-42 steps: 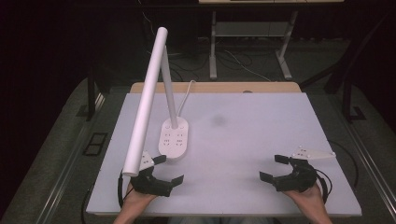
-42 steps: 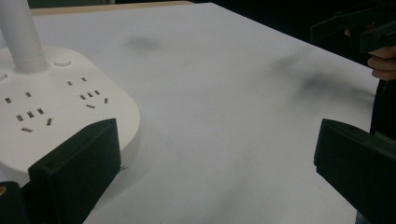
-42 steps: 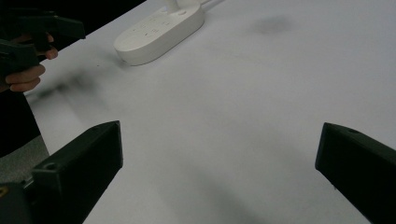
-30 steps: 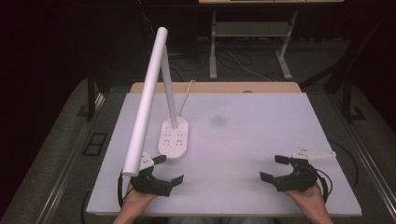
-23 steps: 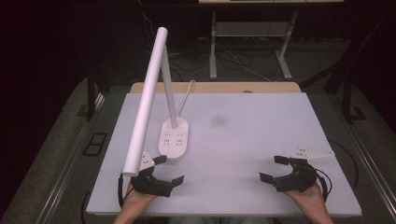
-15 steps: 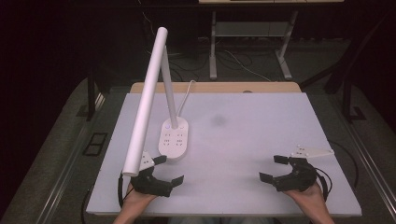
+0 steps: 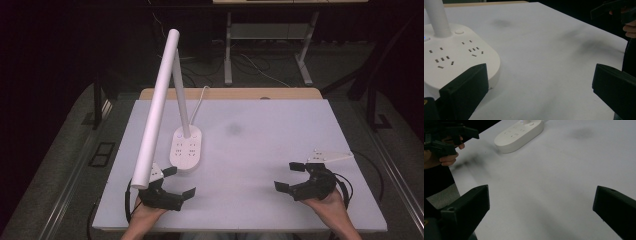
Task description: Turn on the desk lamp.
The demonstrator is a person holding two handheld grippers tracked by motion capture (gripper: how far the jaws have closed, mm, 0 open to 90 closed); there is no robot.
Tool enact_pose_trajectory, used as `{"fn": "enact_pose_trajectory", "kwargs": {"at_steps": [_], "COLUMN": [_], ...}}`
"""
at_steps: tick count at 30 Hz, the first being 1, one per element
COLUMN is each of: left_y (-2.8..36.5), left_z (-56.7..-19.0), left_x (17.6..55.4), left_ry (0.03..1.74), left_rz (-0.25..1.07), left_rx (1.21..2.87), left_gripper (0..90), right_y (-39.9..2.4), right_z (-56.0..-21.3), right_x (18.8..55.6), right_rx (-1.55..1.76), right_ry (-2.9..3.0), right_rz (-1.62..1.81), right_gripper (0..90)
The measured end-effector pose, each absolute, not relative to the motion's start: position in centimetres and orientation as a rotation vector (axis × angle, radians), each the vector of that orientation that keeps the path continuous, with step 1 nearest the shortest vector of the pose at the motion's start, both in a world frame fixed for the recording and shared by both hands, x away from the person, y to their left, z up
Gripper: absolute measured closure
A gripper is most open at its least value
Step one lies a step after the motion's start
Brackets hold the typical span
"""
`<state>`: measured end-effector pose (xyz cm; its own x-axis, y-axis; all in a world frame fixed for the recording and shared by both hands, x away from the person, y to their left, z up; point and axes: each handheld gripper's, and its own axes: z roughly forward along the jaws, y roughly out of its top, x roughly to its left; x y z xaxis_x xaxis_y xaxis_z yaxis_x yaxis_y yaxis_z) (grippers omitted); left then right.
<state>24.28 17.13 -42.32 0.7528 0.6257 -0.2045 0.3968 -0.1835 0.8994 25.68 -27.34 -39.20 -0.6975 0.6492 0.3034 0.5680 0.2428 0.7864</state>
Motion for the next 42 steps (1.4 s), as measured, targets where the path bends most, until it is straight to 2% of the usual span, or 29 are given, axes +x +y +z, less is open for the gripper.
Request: {"fn": "enact_pose_trajectory", "kwargs": {"at_steps": [15,42], "left_y": [17.3,17.5], "left_z": [-42.2,-42.2], "left_x": [24.2,24.2], "left_ry": [0.798,0.808], "left_rz": [0.255,0.249], "left_rx": [1.794,1.783], "left_gripper": [0.0,0.0], "right_y": [-25.6,-22.7], "right_z": [-37.0,-35.8], "right_x": [27.8,32.1], "right_rx": [1.101,1.051], "right_ry": [2.48,2.569], "right_rz": [1.433,1.393], "right_gripper": [0.3,0.4]}}
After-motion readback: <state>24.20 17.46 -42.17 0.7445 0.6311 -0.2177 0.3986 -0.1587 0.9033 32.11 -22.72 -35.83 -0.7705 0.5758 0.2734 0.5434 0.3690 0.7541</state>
